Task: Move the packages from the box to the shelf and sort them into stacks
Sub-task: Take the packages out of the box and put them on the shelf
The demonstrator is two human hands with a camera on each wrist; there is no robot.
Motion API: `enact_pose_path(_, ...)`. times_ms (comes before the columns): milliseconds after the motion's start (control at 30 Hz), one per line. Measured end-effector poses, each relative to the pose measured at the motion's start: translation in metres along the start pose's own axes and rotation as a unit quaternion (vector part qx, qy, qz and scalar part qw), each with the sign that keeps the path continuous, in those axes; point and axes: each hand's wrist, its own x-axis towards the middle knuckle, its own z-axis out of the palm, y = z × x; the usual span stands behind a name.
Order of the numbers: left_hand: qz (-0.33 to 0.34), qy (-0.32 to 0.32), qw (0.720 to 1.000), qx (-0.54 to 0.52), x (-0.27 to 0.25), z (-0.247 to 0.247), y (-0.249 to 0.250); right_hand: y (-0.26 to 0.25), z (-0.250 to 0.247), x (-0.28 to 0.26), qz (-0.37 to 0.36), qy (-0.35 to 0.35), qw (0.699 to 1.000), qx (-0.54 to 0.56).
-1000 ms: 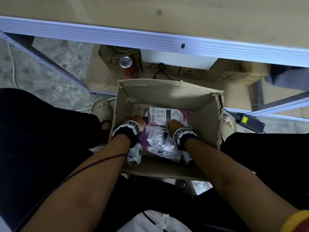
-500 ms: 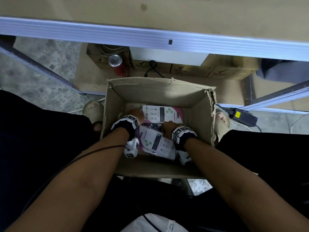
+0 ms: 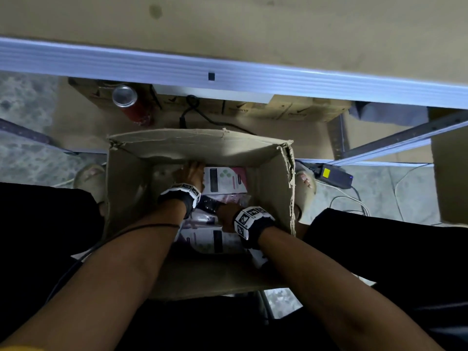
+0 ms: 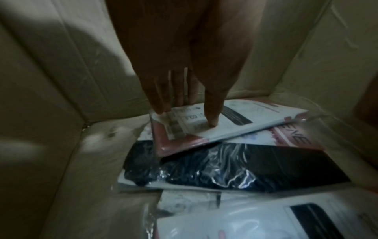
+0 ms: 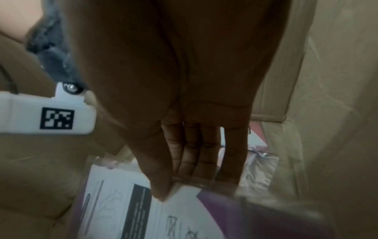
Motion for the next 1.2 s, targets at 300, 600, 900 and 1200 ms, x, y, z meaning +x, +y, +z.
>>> enact_pose_path(300, -0.025, 0.005, 0.999, 0.028, 0.004, 0.002, -0.001, -0.002, 0.000, -0.001, -0.008, -0.015, 1.000, -0.026)
enact_pose_path(600, 0.026, -0.024, 0.999, 0.041, 0.004, 0.005, -0.003, 0.001, 0.004, 0.001, 0.011, -0.007, 0.999, -0.044)
enact_pose_path(900, 0.046, -0.060, 0.993, 0.086, 0.004, 0.001, 0.003, 0.004, 0.007, 0.009, 0.023, -0.014, 0.998, -0.048)
enact_pose_path(1200, 0.032, -0.047, 0.993, 0.104, -0.004, -0.015, -0.004, 0.000, 0.006, 0.011, 0.045, -0.003, 0.997, -0.063)
